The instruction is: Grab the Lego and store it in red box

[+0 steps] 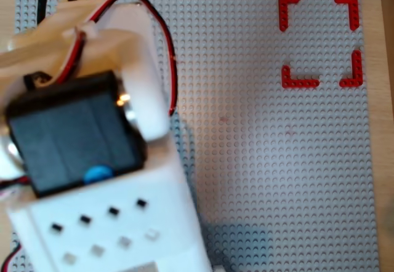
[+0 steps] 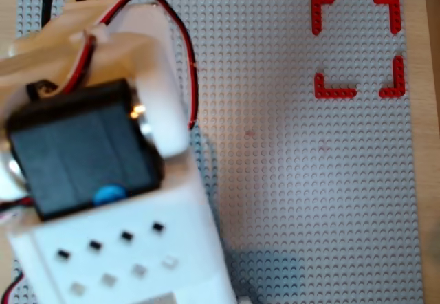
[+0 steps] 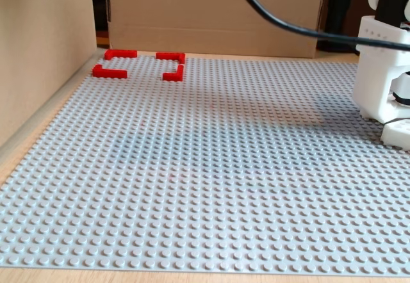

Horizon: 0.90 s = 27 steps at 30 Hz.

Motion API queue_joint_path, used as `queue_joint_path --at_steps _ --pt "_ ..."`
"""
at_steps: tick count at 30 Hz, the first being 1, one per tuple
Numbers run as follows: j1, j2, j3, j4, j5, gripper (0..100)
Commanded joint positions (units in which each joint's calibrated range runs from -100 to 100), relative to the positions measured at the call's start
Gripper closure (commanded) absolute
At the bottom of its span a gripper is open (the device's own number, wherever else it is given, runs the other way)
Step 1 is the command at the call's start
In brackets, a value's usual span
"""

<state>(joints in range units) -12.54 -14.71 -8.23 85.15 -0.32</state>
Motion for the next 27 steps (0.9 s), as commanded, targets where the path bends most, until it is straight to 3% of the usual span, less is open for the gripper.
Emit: queue_joint_path --at_steps 1,7,13,27 --pt "7.6 -2.4 -7.3 1.5 1.3 98" --pt "15.6 -2.0 -7.0 0.2 2.5 98" --pt "23.6 0.3 -0.3 -9.4 2.6 98" --pt "32.7 13.4 15.5 -33.6 4.3 97"
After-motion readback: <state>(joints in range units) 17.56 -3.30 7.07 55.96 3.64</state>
